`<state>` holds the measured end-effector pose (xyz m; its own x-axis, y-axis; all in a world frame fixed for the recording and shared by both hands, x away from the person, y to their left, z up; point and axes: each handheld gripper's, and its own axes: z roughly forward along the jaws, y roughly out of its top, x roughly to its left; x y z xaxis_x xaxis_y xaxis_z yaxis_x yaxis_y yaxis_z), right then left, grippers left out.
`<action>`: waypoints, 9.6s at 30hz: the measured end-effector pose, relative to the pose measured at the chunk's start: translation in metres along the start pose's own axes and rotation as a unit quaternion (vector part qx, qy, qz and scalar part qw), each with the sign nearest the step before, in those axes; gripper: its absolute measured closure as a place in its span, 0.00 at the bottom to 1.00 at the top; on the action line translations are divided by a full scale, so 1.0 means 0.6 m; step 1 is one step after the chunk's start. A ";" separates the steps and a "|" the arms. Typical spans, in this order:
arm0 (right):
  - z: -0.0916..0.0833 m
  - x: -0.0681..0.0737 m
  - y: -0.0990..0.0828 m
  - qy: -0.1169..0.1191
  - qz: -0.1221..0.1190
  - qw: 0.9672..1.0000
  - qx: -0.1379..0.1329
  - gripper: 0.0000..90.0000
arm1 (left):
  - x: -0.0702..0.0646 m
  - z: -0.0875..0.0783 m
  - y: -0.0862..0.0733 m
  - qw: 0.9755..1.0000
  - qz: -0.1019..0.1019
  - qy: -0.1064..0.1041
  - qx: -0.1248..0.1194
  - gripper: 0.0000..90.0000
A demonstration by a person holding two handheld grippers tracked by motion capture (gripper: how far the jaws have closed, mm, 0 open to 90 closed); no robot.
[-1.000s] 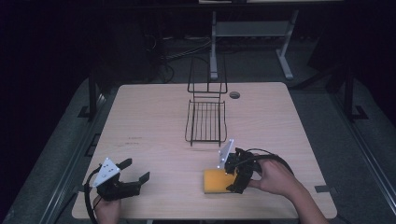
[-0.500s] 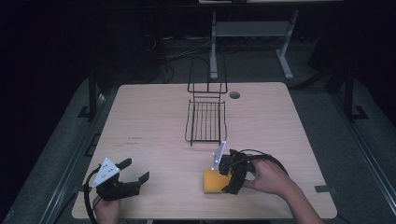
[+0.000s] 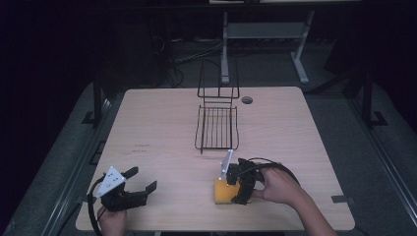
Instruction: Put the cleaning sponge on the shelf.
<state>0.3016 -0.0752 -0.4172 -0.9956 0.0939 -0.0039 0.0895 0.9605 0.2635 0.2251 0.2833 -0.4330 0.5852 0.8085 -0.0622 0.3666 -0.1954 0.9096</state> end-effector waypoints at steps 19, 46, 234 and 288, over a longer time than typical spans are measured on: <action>0.028 0.001 0.008 0.010 -0.009 1.000 0.021 0.17 | -0.001 0.000 0.000 1.000 0.000 -0.001 -0.001 0.14; 0.045 0.003 0.008 0.001 -0.017 0.999 0.039 0.22 | 0.000 -0.001 0.000 1.000 -0.003 -0.001 -0.002 0.14; -0.041 -0.234 0.138 -0.082 -0.030 0.995 0.040 0.19 | 0.003 -0.002 0.000 0.999 -0.026 -0.015 -0.023 0.14; -0.034 -0.133 0.098 -0.058 -0.047 0.997 0.034 0.19 | -0.003 0.000 0.001 1.000 -0.019 -0.017 -0.018 0.14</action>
<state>0.3860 -0.0313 -0.3818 -0.9900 0.0281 -0.1381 0.0011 0.9815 0.1913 0.2245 0.2818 -0.4327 0.5953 0.7959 -0.1102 0.3637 -0.1447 0.9202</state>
